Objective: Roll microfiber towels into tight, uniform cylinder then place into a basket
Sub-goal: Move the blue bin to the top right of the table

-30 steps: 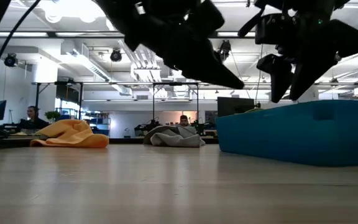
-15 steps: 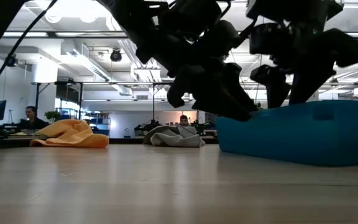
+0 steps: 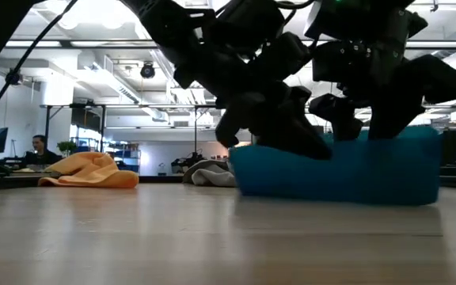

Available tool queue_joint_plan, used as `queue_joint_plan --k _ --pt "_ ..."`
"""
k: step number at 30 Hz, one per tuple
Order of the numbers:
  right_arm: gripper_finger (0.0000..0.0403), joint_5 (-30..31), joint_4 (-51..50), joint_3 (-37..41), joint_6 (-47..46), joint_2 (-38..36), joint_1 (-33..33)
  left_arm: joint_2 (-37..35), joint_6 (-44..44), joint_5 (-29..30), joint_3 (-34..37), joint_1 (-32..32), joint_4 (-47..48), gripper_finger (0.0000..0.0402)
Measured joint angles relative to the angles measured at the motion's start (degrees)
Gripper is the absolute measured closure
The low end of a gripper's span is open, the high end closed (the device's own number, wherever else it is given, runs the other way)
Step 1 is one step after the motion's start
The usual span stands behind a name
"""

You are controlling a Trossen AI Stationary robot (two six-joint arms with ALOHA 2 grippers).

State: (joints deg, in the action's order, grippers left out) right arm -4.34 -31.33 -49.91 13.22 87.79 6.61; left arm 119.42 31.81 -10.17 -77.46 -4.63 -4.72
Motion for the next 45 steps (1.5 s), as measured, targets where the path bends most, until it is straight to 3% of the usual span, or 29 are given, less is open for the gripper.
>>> queue_joint_plan --k 11,19,26,32,45 --pt "0.0172 -0.5 8.8 -1.2 14.2 3.3 -0.3 -3.9 -0.4 -0.4 1.0 -1.8 7.4 0.0394" --pt "0.0172 -2.4 16.2 -1.1 12.2 7.6 -0.7 -6.7 -3.4 -5.2 4.0 -1.8 7.1 0.0393" --pt "0.0172 -5.1 21.1 -1.0 14.9 12.5 -0.9 -6.9 -2.9 -5.6 9.7 -2.2 0.3 0.0393" --pt "0.0172 -5.3 17.7 -1.2 10.1 14.1 -3.0 -7.7 -3.0 -4.8 11.2 -2.3 1.0 0.0393" --pt "0.0174 -4.6 8.5 -0.5 12.1 10.9 -7.4 -7.7 -4.4 -4.6 11.2 -2.5 1.1 0.0393"
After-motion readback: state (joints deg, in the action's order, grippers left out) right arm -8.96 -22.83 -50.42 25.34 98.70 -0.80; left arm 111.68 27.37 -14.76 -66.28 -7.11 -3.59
